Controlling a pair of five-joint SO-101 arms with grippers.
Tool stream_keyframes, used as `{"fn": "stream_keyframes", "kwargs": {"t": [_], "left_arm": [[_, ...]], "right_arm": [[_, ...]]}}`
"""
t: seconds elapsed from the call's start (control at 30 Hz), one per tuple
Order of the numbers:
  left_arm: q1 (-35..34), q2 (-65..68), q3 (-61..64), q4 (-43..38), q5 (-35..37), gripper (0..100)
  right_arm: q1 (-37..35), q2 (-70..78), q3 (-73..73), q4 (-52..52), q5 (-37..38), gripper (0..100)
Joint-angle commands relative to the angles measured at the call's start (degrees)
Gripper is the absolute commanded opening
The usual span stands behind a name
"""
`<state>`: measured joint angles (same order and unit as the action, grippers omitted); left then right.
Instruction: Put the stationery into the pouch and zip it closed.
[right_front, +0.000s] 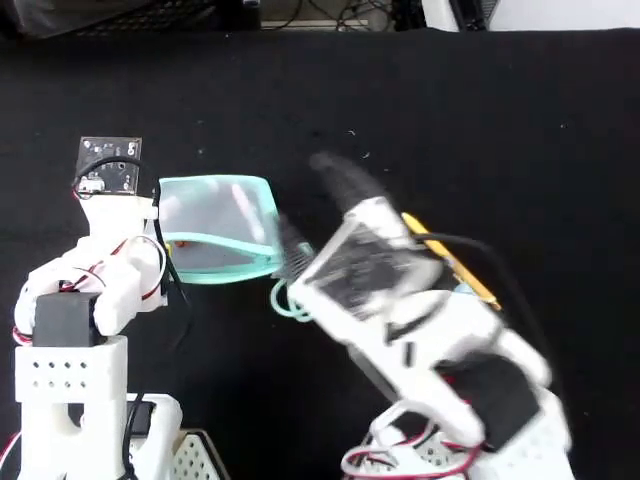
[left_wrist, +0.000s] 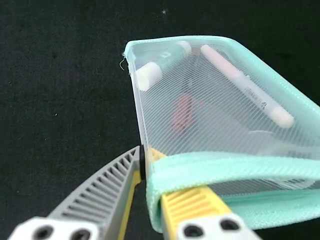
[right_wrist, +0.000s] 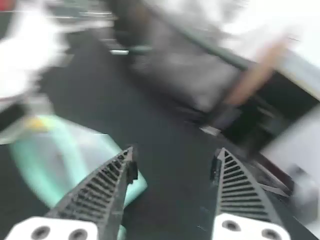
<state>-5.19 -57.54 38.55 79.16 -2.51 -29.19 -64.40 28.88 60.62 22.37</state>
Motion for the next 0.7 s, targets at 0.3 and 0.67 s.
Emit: {"fn": "stream_keyframes", "kwargs": {"t": [0.3, 0.67], "left_arm": [[0.1, -0.7, -0.2, -0.9, 0.0, 3], [0.1, -0.4, -0.2, -0.9, 0.0, 3]], "right_arm": [[35.5, 35.3, 15.7, -11.5, 0.6, 18.1], [34.1, 63.7, 7.2, -23.4, 4.1, 18.1]]}}
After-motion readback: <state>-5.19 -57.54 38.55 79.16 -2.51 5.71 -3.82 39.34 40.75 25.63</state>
